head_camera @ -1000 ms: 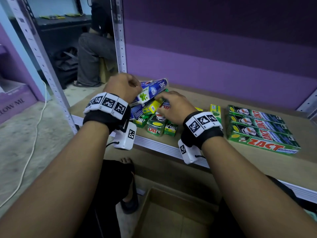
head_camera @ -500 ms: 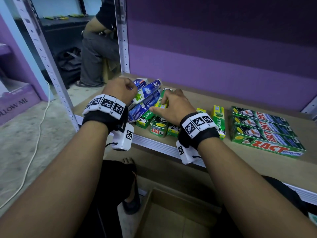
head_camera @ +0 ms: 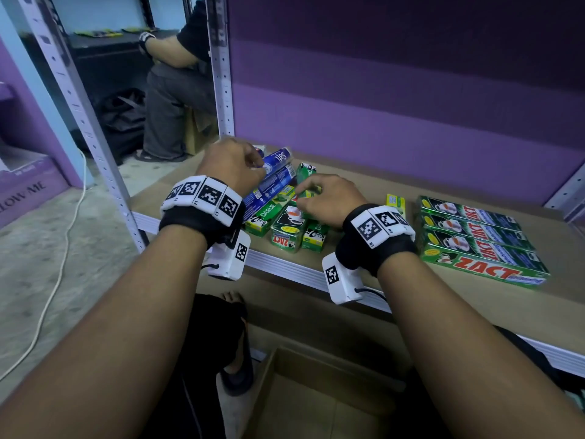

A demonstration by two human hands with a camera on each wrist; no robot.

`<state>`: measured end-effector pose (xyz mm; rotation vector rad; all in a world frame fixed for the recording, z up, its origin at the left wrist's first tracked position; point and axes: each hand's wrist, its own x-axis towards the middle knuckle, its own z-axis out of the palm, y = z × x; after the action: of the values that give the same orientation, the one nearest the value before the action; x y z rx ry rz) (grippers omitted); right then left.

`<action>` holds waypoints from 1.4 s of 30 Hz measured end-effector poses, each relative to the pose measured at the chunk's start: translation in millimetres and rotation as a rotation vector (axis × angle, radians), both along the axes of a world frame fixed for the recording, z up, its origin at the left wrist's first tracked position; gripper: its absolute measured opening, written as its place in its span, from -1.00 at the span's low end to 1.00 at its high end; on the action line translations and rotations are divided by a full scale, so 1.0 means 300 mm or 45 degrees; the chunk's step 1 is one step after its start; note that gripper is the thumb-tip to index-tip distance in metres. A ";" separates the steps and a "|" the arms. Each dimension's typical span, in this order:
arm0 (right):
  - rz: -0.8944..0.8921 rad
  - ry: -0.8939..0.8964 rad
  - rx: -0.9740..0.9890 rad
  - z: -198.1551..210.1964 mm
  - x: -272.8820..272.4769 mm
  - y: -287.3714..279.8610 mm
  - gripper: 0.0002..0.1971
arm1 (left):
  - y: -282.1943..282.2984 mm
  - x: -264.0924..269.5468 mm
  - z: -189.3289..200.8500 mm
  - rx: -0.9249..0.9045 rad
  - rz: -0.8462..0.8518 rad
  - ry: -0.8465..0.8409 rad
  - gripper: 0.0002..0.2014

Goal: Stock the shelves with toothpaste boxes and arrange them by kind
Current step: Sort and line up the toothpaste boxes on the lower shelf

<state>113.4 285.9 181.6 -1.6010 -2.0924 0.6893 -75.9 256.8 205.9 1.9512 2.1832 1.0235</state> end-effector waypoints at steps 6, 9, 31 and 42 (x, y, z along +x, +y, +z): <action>-0.033 0.067 -0.040 0.036 0.088 -0.036 -0.83 | -0.010 0.056 0.008 0.003 -0.033 0.124 -0.83; -0.076 0.073 -0.033 0.057 0.144 -0.048 -0.85 | -0.022 0.094 0.011 -0.027 -0.095 0.104 -0.83; -0.059 -0.275 -0.148 0.035 0.210 -0.070 -0.65 | 0.026 0.222 -0.084 -0.615 -0.137 0.273 -0.39; -0.130 -0.208 -0.038 0.067 0.248 -0.061 -0.70 | 0.035 0.202 -0.073 -0.624 -0.081 0.227 -0.52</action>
<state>187.8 267.6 201.7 -1.8214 -2.1036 0.5750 -15.4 267.2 183.9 1.9107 2.1670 0.2690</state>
